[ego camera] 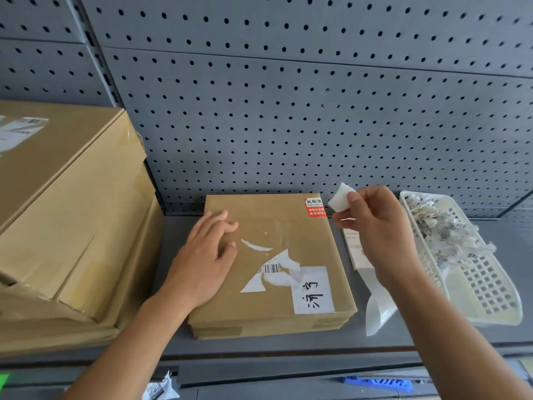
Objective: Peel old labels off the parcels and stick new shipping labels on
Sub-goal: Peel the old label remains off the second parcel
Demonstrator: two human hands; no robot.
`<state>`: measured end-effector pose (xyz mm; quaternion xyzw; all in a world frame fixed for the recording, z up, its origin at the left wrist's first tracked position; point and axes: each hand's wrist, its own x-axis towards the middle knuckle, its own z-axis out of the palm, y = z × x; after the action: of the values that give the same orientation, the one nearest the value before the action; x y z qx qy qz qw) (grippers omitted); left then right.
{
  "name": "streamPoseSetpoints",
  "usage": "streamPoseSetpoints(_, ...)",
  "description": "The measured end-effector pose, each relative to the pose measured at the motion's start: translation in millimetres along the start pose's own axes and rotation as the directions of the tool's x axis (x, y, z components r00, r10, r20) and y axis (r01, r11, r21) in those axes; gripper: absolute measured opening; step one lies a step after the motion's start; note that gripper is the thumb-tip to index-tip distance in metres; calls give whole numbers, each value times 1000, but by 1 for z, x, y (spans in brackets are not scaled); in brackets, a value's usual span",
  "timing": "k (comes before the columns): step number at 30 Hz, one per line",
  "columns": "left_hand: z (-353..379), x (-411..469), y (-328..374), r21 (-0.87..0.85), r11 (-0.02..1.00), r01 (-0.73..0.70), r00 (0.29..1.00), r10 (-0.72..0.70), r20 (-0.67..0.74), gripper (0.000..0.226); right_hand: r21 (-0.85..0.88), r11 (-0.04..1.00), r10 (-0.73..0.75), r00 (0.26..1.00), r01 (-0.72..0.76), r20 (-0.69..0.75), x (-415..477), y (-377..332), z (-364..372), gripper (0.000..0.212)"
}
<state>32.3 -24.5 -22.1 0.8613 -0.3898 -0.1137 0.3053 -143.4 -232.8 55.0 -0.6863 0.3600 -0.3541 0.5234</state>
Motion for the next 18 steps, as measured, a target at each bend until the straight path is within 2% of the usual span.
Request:
streamPoseSetpoints(3, 0, 0, -2, 1, 1000, -7, 1000, 7, 1, 38, 119, 992, 29, 999, -32, 33, 0, -2, -9, 8)
streamPoseSetpoints(6, 1, 1, -4, -3, 1000, -23, 1000, 23, -8, 38, 163, 986, 25, 999, -31, 44, 1, 1, -23, 4)
streamPoseSetpoints(12, 3, 1, -8, -6, 999, -41, 999, 41, -17, 36, -8, 999, -34, 999, 34, -20, 3, 4, -55, 3)
streamPoseSetpoints(18, 3, 3, -11, 3, 998, -62, 998, 62, -13, 31, -168, 985, -80, 978, 47, -194, 13, 15, -104, 9)
